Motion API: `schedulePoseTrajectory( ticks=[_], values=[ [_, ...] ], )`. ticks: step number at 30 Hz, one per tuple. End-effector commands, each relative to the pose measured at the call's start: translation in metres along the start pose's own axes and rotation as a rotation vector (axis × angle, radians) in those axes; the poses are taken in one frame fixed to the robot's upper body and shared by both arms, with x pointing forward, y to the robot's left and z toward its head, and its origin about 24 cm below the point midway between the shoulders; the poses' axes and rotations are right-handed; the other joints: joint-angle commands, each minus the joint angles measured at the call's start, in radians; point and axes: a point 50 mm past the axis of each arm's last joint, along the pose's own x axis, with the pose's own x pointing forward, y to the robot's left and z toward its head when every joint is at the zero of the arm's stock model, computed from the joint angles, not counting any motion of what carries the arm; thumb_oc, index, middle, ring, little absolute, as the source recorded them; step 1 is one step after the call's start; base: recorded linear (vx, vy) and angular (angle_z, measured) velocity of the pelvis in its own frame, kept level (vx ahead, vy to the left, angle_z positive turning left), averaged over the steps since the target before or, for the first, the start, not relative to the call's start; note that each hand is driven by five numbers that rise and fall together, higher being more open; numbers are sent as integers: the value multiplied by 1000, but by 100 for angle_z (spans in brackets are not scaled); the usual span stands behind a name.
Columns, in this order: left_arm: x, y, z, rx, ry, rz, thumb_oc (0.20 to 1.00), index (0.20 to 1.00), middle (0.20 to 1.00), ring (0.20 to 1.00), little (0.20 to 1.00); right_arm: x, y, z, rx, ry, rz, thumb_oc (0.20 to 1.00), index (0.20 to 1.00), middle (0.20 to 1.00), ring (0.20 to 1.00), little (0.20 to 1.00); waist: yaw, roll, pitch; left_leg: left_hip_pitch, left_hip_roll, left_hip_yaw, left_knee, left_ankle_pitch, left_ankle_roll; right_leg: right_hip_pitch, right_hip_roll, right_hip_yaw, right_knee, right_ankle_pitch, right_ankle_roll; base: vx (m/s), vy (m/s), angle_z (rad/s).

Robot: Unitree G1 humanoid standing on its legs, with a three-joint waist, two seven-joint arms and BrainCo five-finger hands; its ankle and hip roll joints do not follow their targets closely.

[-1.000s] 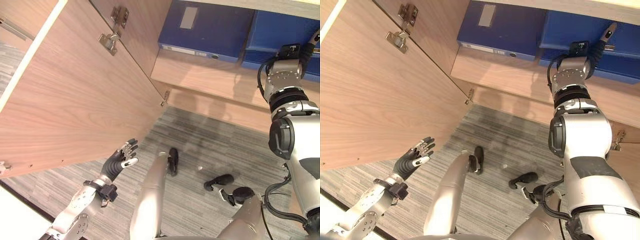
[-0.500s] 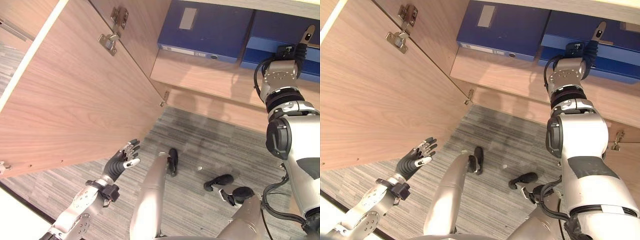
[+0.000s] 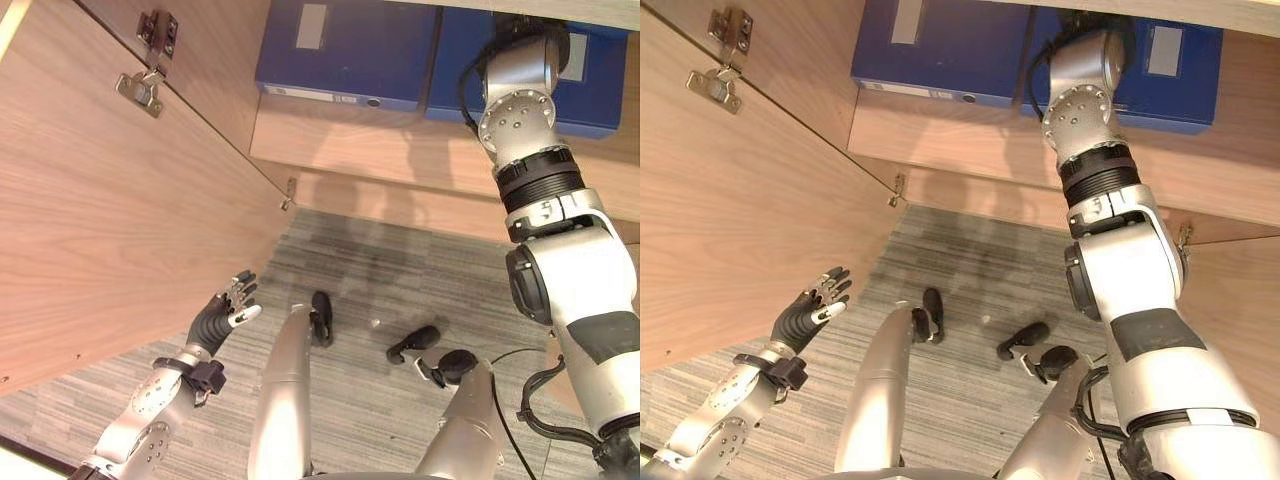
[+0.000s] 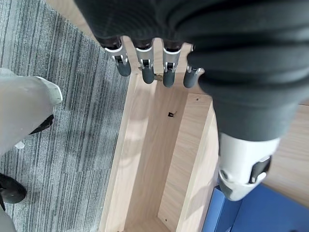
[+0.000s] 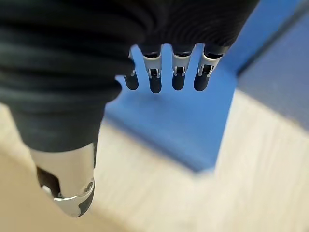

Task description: Put the empty folder in the office cabinet

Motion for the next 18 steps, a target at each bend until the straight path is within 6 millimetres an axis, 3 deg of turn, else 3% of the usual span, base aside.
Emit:
schedulePoseTrajectory(
  ticks=[1, 4, 8, 15, 18],
  values=[
    [-5, 0, 21, 29, -86, -10, 1000, 1000, 1000, 1000, 1000, 4, 27, 26, -31, -128, 102, 1000, 1000, 1000, 1000, 1000, 41, -26, 29, 28, 31, -25, -70, -38, -98, 88, -25, 95, -55, -9, 193, 0, 0, 0],
    [-6, 1, 21, 33, -86, 2, 1000, 1000, 1000, 1000, 1000, -3, 34, 20, -23, -120, 146, 1000, 1000, 1000, 1000, 1000, 35, -30, 34, 29, 30, -22, -76, -36, -99, 85, -22, 98, -59, -4, 193, 0, 0, 0],
    [-6, 1, 20, 34, -86, 8, 1000, 1000, 1000, 1000, 1000, -8, 28, 12, -23, -99, 140, 1000, 1000, 1000, 1000, 1000, 31, -32, 40, 27, 30, -19, -72, -37, -99, 82, -21, 104, -59, -2, 191, 0, 0, 0],
    [-2, -3, 17, 36, -74, 20, 1000, 1000, 1000, 1000, 1000, -31, 12, -26, 23, 1, 101, 1000, 1000, 1000, 1000, 1000, 18, -32, 63, 21, 31, -14, -63, -38, -95, 67, -18, 119, -54, -2, 183, -6, 6, -5],
    [-2, -4, 17, 32, -73, 21, 1000, 1000, 1000, 1000, 1000, -37, 10, -32, 26, 17, 103, 1000, 1000, 1000, 1000, 1000, 14, -34, 67, 19, 31, -13, -62, -39, -93, 64, -17, 123, -53, -1, 181, -2, 1, -2]
  ],
)
